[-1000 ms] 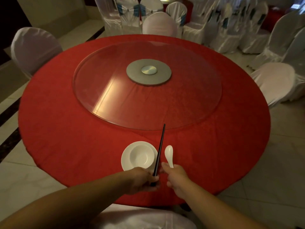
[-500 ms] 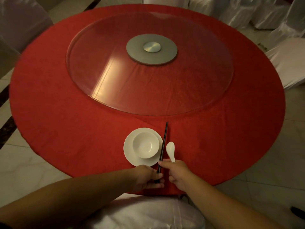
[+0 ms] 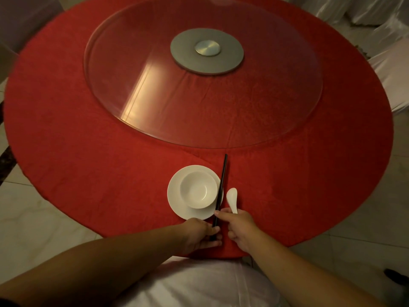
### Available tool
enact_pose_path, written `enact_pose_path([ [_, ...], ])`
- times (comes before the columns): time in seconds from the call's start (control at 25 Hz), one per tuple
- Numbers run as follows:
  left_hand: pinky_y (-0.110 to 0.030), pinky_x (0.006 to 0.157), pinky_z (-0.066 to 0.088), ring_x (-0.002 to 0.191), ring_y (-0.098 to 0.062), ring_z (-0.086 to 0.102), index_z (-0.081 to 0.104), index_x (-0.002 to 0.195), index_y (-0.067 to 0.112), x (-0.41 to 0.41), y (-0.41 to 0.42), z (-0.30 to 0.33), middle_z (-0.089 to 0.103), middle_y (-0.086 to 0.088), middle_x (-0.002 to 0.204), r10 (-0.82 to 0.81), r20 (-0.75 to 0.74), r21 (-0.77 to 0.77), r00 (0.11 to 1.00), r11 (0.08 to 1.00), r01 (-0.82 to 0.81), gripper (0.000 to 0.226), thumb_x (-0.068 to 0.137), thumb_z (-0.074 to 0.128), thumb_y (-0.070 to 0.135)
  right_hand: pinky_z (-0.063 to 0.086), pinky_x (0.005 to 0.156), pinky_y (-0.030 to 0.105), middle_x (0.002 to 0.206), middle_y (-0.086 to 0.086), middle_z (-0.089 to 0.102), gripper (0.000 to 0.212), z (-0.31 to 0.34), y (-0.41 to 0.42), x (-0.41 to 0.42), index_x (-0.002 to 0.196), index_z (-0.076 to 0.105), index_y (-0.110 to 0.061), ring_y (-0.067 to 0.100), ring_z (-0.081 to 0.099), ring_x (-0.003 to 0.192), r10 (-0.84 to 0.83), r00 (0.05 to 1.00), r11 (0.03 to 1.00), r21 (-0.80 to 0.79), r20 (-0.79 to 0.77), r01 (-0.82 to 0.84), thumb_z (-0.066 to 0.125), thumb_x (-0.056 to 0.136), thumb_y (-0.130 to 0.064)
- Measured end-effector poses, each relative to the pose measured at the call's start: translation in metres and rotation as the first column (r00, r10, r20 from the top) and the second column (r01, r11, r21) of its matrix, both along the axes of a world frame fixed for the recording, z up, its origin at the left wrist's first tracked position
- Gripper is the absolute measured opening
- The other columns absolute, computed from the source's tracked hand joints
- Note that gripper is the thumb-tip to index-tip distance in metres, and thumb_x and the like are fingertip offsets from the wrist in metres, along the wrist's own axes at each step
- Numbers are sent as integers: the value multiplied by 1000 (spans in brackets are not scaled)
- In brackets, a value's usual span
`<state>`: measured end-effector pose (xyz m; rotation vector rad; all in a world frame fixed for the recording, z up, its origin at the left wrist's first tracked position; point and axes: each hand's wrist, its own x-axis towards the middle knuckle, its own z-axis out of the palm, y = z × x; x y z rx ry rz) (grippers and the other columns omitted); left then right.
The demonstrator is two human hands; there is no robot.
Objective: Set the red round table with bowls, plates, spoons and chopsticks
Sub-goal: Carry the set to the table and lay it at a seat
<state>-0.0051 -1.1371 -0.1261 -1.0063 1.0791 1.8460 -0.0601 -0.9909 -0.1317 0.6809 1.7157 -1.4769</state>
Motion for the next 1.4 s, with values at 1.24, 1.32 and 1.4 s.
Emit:
enact_pose_path([
  [1.24,-37,83,63,100,-27,68,65,119,-1,7,-28,12,68,-22,112,-349,13,-212,937,915,344,43,87,78,25,26,36,22,49,-3,50,29,-2,15,-6,90,74,-11,10,31,36,-17,995,997,79,-96,25,87,74,-31],
  [1.32,-37,76,63,87,-25,69,66,111,1,7,-55,18,68,-19,99,-394,-14,-316,919,874,369,32,87,78,18,34,39,23,55,-3,53,23,7,19,-11,88,75,-12,10,41,40,-19,986,991,125,-166,40,85,76,-29],
  [1.4,-34,63,63,66,-20,69,70,98,1,3,-86,27,69,-15,84,-460,-25,-435,888,804,405,19,87,77,14,43,49,26,62,-3,63,16,16,17,-18,86,76,-14,13,56,54,12,964,990,141,-265,27,83,78,-26],
])
